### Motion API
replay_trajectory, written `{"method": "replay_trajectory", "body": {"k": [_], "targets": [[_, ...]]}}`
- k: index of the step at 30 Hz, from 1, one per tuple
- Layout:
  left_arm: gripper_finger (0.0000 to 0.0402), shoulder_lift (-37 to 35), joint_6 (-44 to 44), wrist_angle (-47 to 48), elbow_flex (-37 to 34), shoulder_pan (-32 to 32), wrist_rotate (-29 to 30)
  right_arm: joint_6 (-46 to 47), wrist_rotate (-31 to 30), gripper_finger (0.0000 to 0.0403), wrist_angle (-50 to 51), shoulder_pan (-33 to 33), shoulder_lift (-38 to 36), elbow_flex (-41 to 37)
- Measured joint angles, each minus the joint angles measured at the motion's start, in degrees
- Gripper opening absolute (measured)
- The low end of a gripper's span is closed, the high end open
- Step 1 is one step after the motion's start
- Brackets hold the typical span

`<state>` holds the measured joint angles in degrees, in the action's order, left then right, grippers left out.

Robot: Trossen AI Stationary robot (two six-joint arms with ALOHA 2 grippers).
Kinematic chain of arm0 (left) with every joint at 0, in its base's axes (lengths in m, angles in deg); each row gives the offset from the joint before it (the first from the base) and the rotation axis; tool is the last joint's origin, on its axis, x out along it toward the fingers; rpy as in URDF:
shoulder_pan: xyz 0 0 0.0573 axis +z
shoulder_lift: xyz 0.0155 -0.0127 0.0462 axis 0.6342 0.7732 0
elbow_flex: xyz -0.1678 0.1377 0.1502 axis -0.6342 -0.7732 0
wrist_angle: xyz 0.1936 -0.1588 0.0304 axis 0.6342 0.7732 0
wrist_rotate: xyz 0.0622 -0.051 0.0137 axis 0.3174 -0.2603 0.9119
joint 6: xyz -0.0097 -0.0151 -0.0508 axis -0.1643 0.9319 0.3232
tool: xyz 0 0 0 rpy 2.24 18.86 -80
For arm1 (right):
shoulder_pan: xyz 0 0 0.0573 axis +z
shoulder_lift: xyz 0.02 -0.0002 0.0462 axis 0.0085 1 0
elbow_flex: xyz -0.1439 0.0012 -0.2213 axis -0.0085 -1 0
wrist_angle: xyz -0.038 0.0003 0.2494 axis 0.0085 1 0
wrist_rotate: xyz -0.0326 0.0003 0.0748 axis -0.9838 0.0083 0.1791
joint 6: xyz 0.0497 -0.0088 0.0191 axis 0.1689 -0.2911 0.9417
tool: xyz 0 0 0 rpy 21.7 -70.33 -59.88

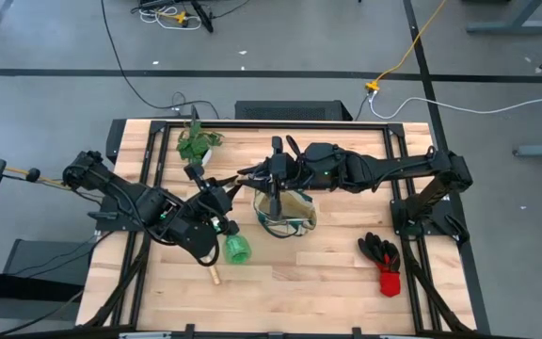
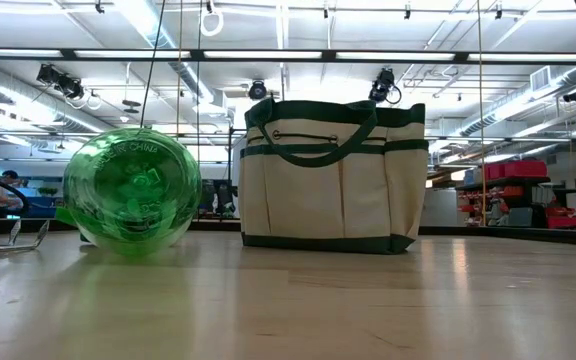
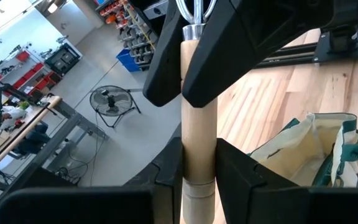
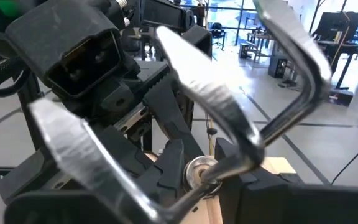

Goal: Pick & Place Garden tools in Gardening bag
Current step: Put the top brown hand rake into the white gardening bag

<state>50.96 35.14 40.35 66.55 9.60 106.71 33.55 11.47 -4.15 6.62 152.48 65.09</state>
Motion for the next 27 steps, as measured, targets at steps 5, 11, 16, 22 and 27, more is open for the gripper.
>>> {"method": "replay_trajectory", "body": {"k": [5,11,16,22,27], "targets": [[0.0082,0.0,-0.1,0.0,0.0,0.1,-0.1,0.1,-0.1,0.0054,0.1,0.0,0.0,0.0],[0.0087,0.0,-0.7,0.8,0.0,0.1,0.1,0.1,-0.2,0.0054,0.4,0.0,0.0,0.0],[0.0089,0.1,-0.7,1.4,0.0,0.1,0.1,0.2,-0.1,0.0054,1.2,0.0,0.0,0.1],[0.0091,0.1,-0.7,1.9,0.0,0.0,-0.3,0.4,-1.3,0.0054,1.5,0.0,0.0,0.1],[0.0091,0.1,-1.2,2.8,0.0,0.0,-0.9,0.5,-1.5,0.0054,2.1,0.0,0.0,0.1]]}}
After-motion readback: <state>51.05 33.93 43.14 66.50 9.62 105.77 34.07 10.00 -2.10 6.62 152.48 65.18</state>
